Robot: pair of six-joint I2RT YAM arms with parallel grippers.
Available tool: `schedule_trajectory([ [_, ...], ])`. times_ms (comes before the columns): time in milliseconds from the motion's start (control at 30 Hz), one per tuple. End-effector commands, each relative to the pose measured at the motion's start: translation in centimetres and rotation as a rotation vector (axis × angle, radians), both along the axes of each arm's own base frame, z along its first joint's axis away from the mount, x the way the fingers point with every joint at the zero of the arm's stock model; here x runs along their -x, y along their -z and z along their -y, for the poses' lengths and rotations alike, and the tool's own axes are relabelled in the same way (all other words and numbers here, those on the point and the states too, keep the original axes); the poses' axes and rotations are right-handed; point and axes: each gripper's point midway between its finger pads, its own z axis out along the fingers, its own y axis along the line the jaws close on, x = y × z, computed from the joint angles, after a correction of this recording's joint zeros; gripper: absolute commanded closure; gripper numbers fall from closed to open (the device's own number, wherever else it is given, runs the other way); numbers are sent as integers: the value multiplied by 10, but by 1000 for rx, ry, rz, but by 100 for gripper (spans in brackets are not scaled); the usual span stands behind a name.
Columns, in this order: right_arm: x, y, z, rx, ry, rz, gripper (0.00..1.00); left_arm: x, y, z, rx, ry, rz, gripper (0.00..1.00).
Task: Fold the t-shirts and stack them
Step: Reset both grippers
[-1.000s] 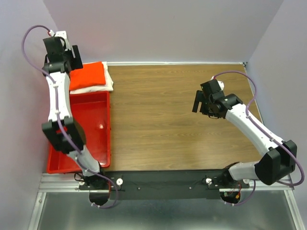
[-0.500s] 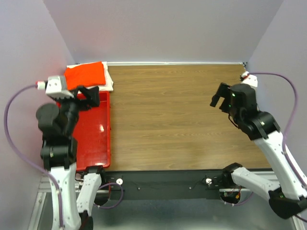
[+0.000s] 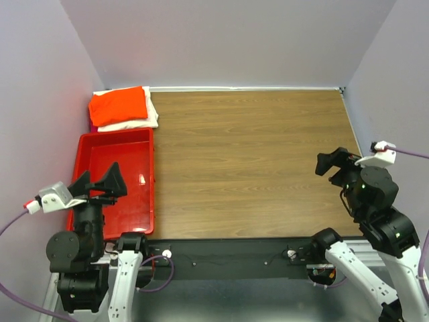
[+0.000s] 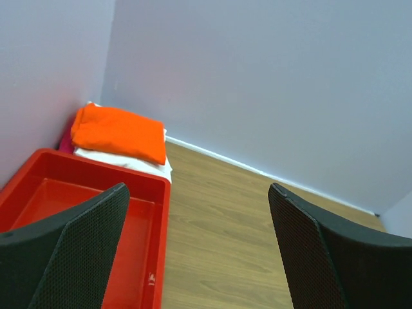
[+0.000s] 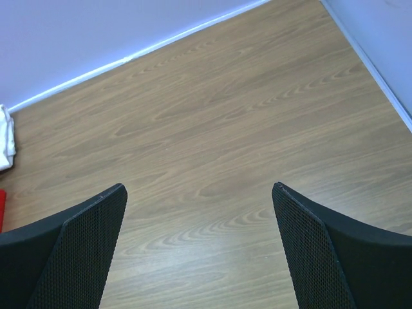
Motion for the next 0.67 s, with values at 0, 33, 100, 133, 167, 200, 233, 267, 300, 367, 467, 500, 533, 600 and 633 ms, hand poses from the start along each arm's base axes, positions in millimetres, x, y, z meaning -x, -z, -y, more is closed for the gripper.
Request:
schedule_trajectory([
  [0, 6, 2, 12, -26, 59, 66, 0, 13, 15, -20, 95, -107, 37, 3],
  [33, 7, 2, 14, -31, 63, 75, 0, 15, 16, -21, 111, -110, 50, 2],
  [100, 10, 0, 16, -47, 68, 106, 0, 16, 16, -17, 134, -89, 97, 2],
  [133, 13, 1, 19, -53, 77, 119, 0, 16, 16, -15, 135, -76, 114, 2],
  [167, 14, 2, 20, -57, 79, 125, 0, 13, 14, -14, 140, -67, 130, 2],
  [200, 16, 3, 22, -61, 90, 135, 0, 7, 17, -12, 141, -54, 129, 2],
  [233, 16, 4, 23, -61, 92, 136, 0, 12, 16, -11, 143, -47, 153, 2],
  [267, 16, 4, 23, -62, 92, 139, 0, 7, 21, -9, 145, -40, 145, 2],
  [300, 16, 5, 23, -59, 93, 139, 0, 5, 23, -10, 151, -42, 142, 2],
  [367, 15, 9, 22, -55, 87, 136, 0, 1, 26, -10, 158, -45, 144, 2],
  [467, 12, 12, 19, -44, 75, 132, 0, -8, 33, -10, 160, -44, 126, 2],
  [500, 11, 13, 17, -42, 67, 132, 0, -10, 34, -10, 160, -44, 123, 2],
  [533, 9, 13, 14, -40, 51, 133, 0, -12, 35, -10, 160, -44, 121, 2],
  [600, 5, 17, 11, -34, 42, 132, 0, -15, 37, -9, 156, -40, 113, 2],
  [633, 4, 18, 10, -32, 35, 130, 0, -23, 41, -9, 153, -41, 88, 2],
])
